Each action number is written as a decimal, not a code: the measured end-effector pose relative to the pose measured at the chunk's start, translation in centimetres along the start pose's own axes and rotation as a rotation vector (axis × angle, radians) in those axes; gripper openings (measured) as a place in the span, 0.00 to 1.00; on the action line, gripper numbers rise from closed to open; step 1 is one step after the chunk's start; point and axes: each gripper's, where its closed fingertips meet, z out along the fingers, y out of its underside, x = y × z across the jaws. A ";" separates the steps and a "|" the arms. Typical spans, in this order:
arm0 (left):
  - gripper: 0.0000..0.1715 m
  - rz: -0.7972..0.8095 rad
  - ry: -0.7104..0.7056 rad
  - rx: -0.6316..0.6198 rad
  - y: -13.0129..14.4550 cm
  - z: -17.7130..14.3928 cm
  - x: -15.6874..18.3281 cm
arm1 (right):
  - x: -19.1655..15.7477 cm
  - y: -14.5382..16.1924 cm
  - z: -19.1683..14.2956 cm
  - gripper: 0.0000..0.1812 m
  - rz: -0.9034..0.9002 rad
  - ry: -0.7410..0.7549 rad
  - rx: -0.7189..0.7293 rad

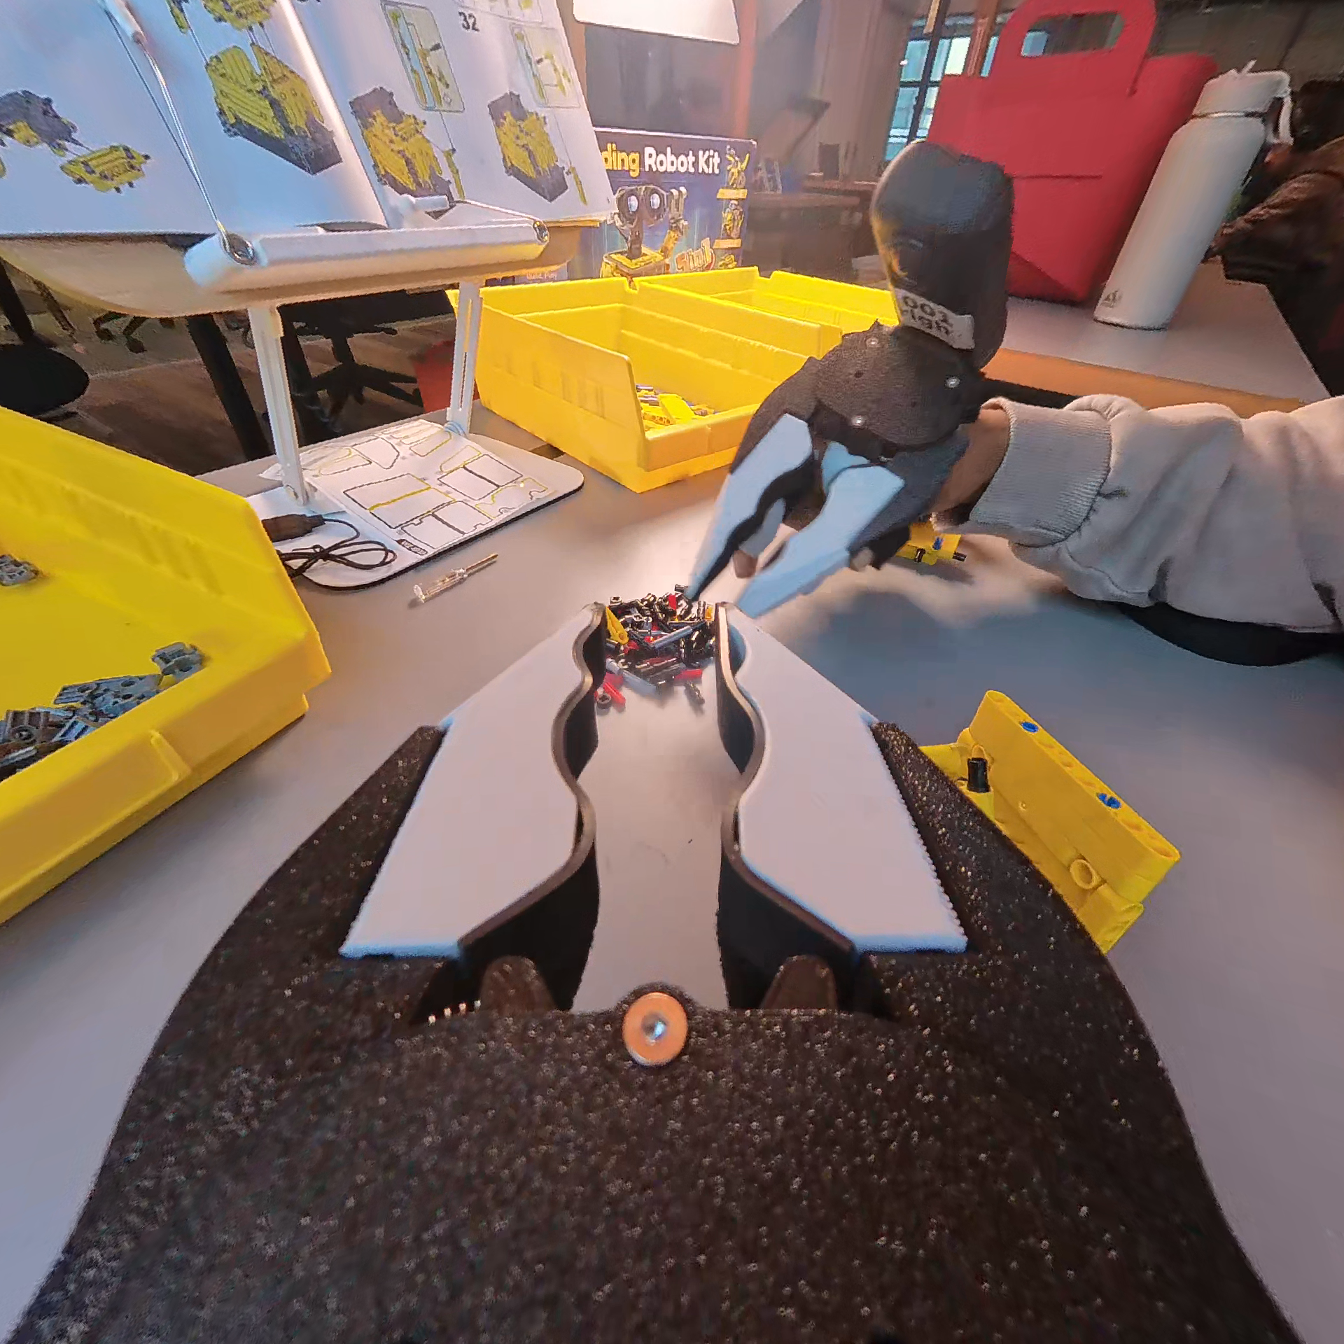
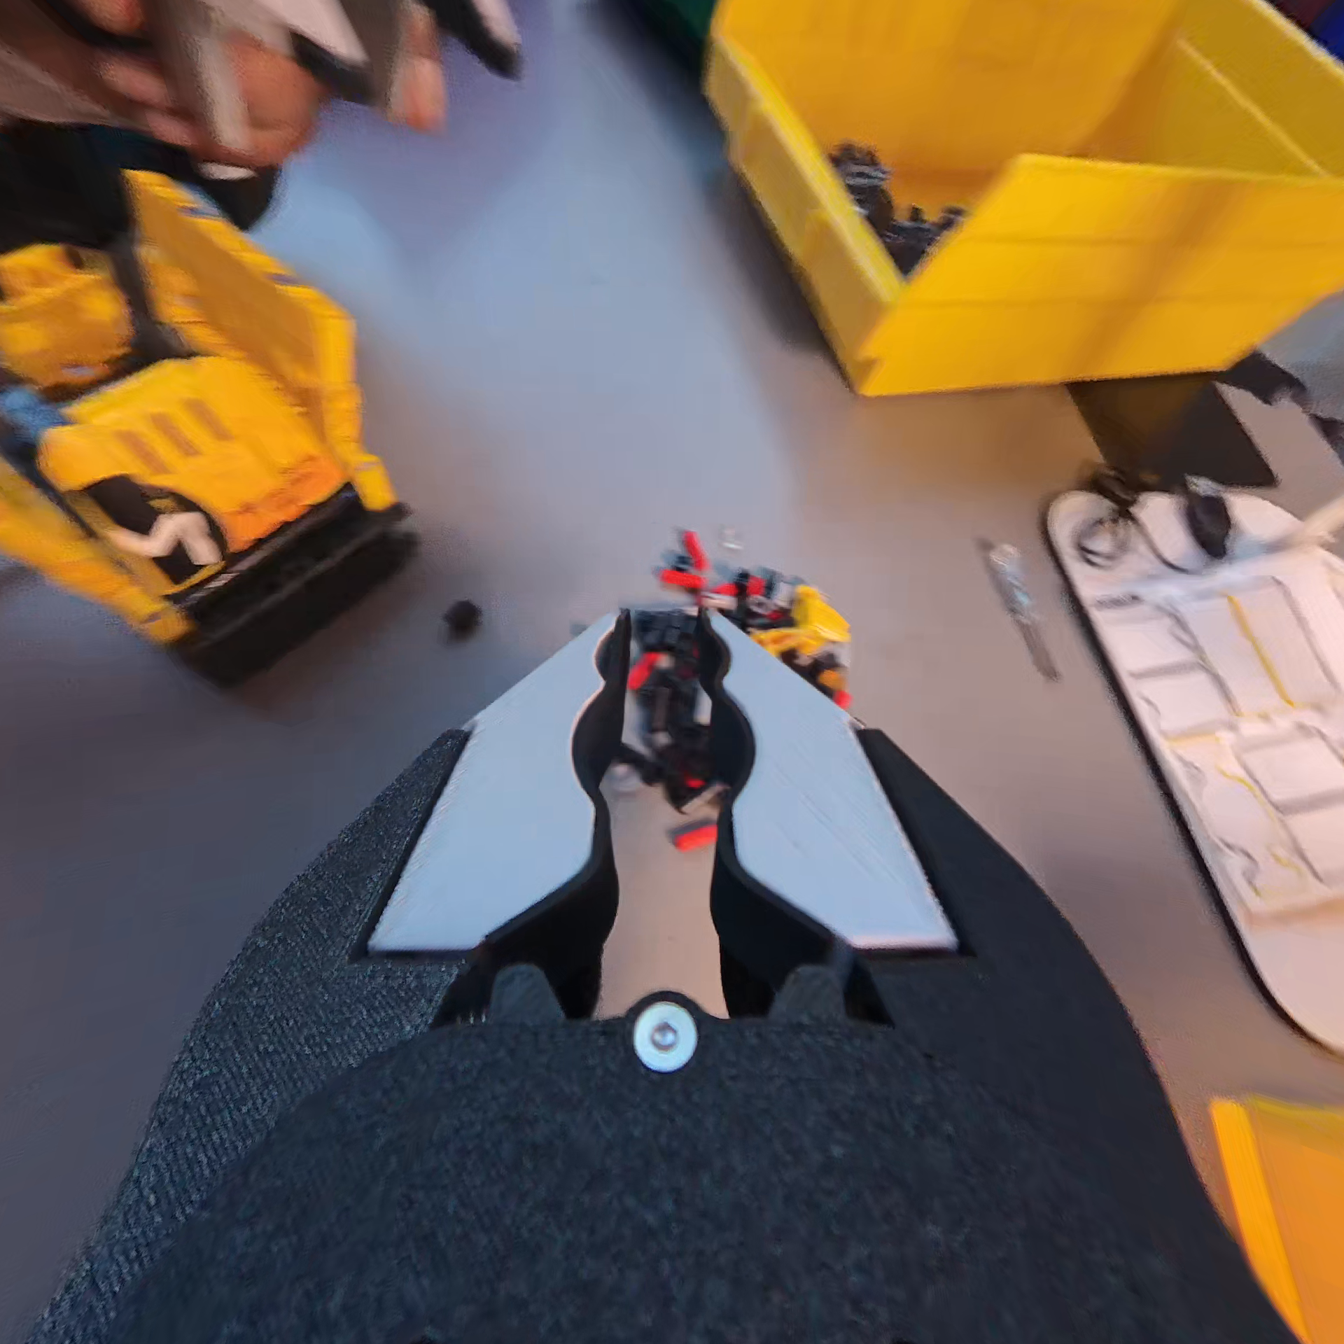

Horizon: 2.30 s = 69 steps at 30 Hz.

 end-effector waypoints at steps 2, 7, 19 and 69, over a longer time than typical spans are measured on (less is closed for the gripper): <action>0.16 -0.008 0.003 -0.002 0.1 0.0 0.0 | -3.9 0.0 0.4 0.10 -0.056 -0.168 -0.028; 0.17 -0.014 0.005 -0.019 0.5 0.1 0.0 | -6.8 1.1 2.5 0.11 -0.078 -0.224 -0.142; 0.17 -0.005 0.012 -0.030 0.6 0.2 0.3 | -6.7 1.4 3.1 0.06 -0.076 -0.205 -0.195; 0.00 0.224 0.492 -0.261 3.2 -3.4 8.8 | -14.6 -4.3 -1.4 0.09 -0.234 -0.452 -0.099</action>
